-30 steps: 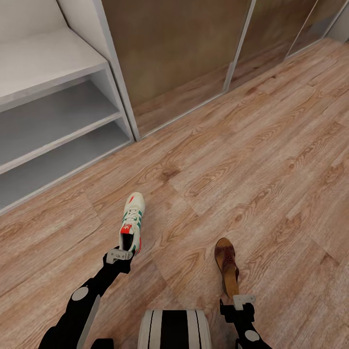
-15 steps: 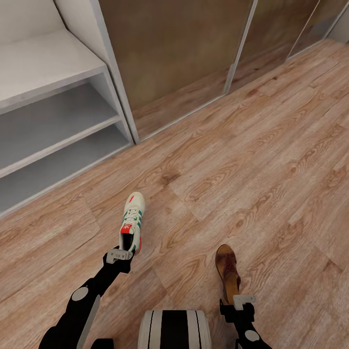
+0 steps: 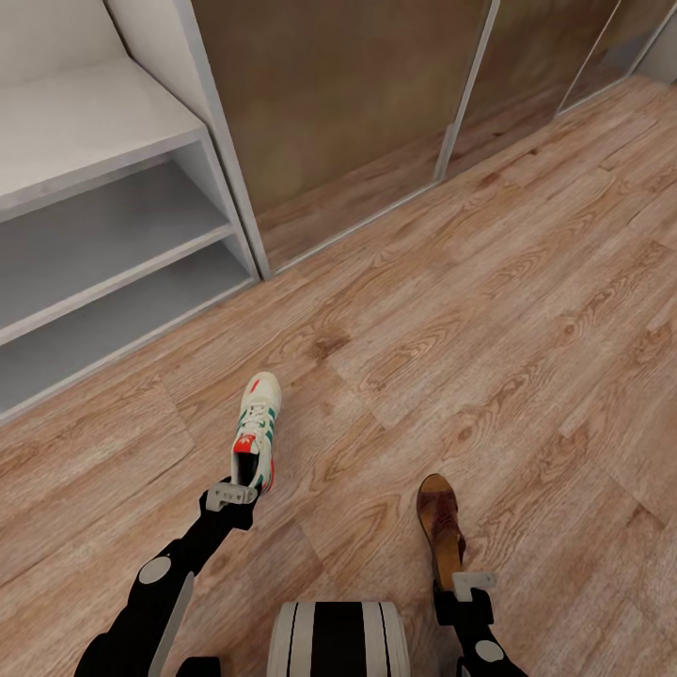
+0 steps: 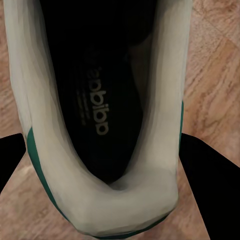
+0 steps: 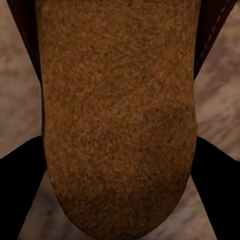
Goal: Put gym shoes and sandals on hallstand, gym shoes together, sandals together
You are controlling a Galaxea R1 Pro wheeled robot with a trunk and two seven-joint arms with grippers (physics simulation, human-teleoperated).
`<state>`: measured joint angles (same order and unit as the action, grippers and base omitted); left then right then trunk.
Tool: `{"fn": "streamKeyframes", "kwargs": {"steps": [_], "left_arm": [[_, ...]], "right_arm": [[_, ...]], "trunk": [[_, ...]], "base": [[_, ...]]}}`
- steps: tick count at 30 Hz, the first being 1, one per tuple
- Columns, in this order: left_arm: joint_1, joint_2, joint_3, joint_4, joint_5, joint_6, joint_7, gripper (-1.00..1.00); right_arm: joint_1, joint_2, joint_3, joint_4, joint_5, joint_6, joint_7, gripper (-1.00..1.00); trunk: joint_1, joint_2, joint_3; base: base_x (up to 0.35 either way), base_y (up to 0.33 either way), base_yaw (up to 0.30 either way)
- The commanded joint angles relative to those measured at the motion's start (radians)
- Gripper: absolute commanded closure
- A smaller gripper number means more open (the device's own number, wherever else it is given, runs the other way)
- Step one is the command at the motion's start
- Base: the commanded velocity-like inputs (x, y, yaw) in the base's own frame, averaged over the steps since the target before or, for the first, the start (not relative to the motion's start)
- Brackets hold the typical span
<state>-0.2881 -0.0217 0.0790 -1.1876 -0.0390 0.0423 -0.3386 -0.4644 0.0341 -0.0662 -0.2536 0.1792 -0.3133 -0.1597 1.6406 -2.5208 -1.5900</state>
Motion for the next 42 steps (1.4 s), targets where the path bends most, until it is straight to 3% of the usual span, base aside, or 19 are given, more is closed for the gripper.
{"fn": "streamKeyframes", "kwargs": {"steps": [1,21,42], "left_arm": [[0.0,-0.001,0.004,-0.001,-0.004,0.004,-0.008,1.0],[0.0,0.003,0.004,-0.013,-0.002,0.0,-0.008,1.0],[0.0,0.002,0.01,-0.012,-0.002,0.0,-0.006,1.0]], "right_arm": [[0.0,0.001,-0.004,0.002,0.009,-0.003,-0.001,1.0],[0.0,0.0,-0.004,0.002,0.009,-0.002,-0.001,1.0],[0.0,-0.003,-0.003,0.004,0.011,-0.006,-0.001,1.0]], "trunk": [[0.0,0.0,-0.001],[0.0,0.0,-0.001],[-0.01,0.005,0.081]], "base": [[0.0,0.0,0.0],[0.0,0.0,0.0],[0.0,0.0,0.0]]}}
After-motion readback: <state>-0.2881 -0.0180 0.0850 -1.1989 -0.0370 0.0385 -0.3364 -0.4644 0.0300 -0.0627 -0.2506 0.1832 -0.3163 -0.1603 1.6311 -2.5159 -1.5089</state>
